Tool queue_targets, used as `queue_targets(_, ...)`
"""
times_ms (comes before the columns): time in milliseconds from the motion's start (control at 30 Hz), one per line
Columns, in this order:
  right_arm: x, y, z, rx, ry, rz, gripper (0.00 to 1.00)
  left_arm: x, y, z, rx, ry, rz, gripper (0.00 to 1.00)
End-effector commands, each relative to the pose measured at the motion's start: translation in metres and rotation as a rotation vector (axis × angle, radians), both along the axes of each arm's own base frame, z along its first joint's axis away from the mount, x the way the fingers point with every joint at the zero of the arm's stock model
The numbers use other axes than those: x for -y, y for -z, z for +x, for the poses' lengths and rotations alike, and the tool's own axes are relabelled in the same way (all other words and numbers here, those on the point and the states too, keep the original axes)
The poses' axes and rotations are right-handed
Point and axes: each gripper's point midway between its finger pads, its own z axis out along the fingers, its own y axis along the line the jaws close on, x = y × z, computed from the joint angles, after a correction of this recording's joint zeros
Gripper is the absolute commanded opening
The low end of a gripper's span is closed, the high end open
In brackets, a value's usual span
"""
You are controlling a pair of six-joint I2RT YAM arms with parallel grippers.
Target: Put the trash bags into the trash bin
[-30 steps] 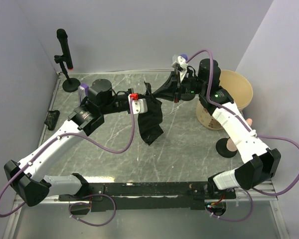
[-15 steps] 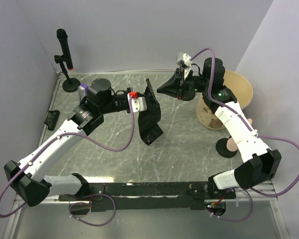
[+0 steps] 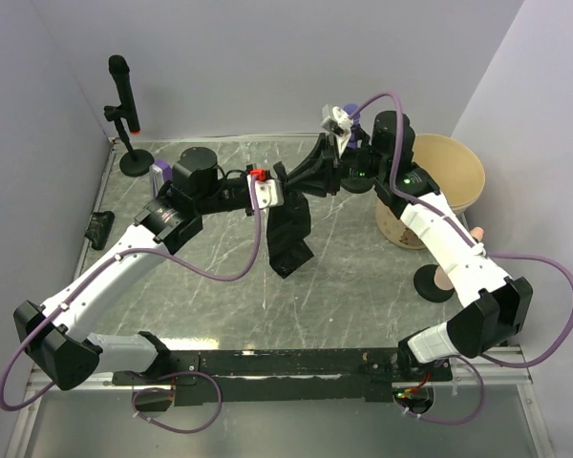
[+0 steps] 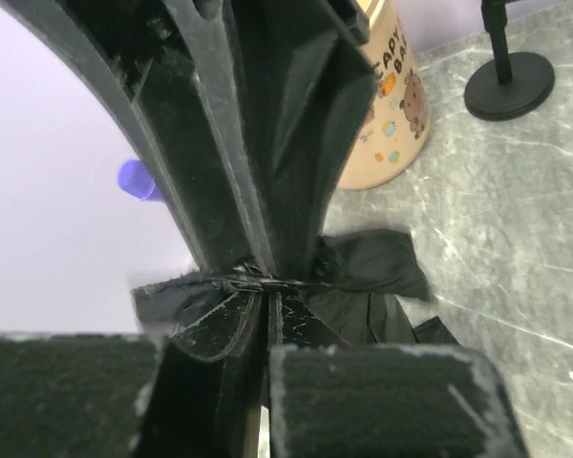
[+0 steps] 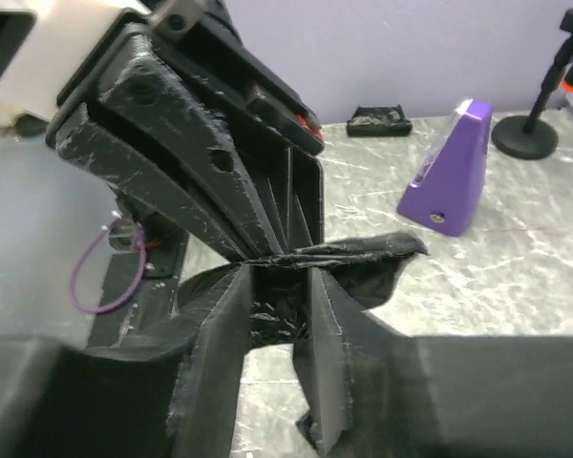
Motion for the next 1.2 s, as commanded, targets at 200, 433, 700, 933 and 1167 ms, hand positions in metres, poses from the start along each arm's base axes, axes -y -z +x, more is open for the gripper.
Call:
queue_targets(200,0.001,-0.019,0.006,0.098,0.032,0.017,0.0,-0.003,-0.027,-0.004,-0.004,-0.013,-0.07,0.1)
queue_targets(433,0.018,-0.016,0.028,0.097,0.158,-0.014,0.0,-0.008,-0.026,-0.004,-0.038,-0.046,-0.069,0.01)
queue_targets(700,0.031,-0.016,0.035,0.093,0.193,-0.023,0.0,-0.02,-0.018,0.002,-0.061,-0.09,-0.047,0.01)
queue_targets(933,0.048,-0.014,0.041,0.093,0.253,-0.037,0.0,-0.034,-0.015,0.006,-0.075,-0.135,-0.042,0.01)
queue_targets(1167,0.051,-0.017,0.044,0.064,0.26,-0.004,0.0,-0.033,-0.015,0.005,-0.086,-0.134,-0.073,0.01)
